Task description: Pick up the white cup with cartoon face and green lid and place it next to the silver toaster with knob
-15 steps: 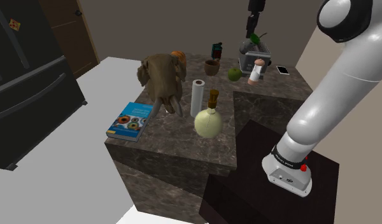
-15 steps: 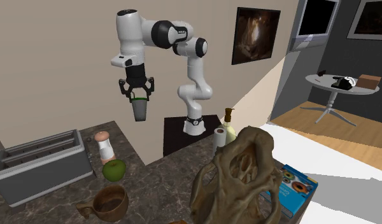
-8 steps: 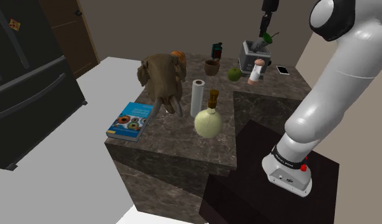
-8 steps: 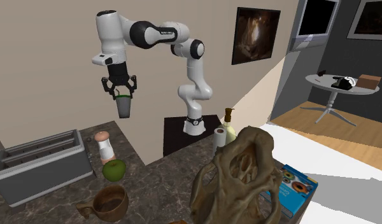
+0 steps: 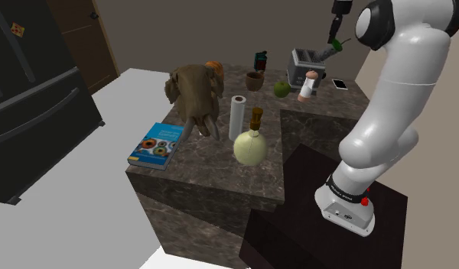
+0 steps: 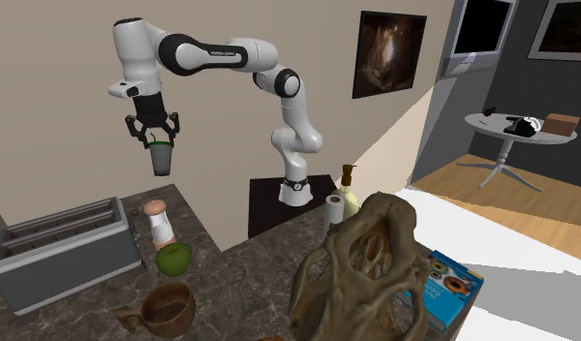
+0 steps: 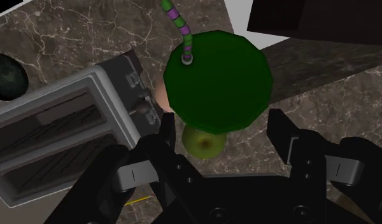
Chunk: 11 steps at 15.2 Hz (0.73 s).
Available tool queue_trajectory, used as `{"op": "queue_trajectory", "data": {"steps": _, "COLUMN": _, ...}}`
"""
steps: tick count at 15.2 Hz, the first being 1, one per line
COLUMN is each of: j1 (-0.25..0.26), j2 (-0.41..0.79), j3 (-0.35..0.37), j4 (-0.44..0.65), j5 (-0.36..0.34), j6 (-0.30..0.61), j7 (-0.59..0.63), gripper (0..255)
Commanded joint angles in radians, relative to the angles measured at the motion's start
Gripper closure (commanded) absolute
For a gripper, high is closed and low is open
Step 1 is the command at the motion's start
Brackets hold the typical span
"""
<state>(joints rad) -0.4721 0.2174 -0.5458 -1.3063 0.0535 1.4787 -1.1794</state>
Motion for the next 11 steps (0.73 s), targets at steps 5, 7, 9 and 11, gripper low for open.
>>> {"op": "queue_trajectory", "data": {"steps": 5, "j1": -0.177, "j2": 0.201, "j3": -0.034, "j4": 0.271, "j5": 0.113, "j6": -0.087, "j7": -0.157, "gripper": 255}}
{"op": "queue_trajectory", "data": {"steps": 7, "j1": -0.200, "j2": 0.223, "j3": -0.033, "j4": 0.288, "j5": 0.124, "j6": -0.083, "j7": -0.173, "gripper": 255}}
{"op": "queue_trajectory", "data": {"steps": 9, "j1": -0.183, "j2": 0.203, "j3": -0.034, "j4": 0.228, "j5": 0.113, "j6": -0.043, "j7": -0.171, "gripper": 255}}
{"op": "queue_trajectory", "data": {"steps": 11, "j1": -0.169, "j2": 0.186, "j3": -0.035, "j4": 0.175, "j5": 0.104, "j6": -0.006, "j7": -0.168, "gripper": 255}}
